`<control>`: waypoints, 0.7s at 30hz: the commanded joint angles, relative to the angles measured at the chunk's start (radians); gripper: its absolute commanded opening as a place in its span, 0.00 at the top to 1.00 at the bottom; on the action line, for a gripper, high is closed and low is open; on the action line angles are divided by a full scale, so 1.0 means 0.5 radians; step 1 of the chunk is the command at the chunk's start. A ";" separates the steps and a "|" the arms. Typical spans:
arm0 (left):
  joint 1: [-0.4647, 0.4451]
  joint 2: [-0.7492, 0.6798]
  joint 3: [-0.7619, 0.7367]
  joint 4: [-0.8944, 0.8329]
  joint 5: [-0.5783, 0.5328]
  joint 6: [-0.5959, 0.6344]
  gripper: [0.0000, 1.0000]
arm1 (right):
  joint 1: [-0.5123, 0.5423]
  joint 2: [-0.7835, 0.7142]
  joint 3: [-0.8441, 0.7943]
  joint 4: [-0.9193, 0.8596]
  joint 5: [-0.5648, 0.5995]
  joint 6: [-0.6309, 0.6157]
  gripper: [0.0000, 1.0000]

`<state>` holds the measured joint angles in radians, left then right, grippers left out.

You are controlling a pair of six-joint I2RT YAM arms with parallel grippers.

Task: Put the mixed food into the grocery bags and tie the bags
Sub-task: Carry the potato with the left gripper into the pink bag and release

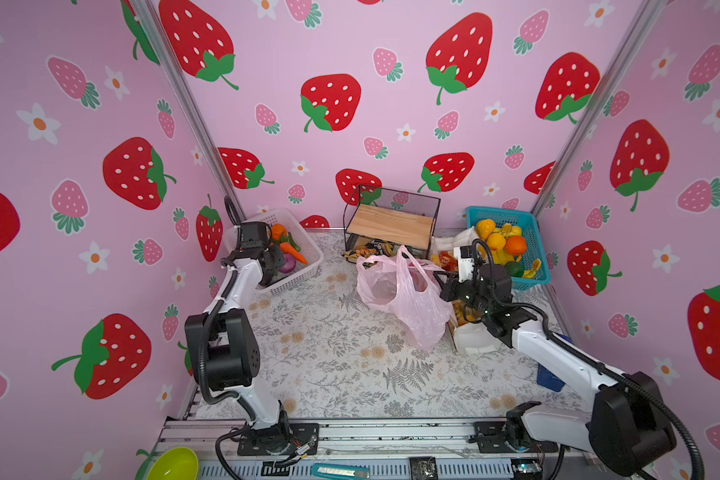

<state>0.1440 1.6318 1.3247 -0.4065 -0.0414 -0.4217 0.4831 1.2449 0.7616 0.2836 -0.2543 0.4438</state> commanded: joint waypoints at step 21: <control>-1.629 -1.200 -0.791 0.477 0.176 -0.057 0.70 | -0.003 -0.035 -0.014 0.025 0.006 -0.007 1.00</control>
<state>-0.6632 0.9329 0.8665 -0.2337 0.0353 -0.4816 0.4831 1.2446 0.7616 0.2836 -0.2516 0.4438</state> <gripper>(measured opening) 0.479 0.043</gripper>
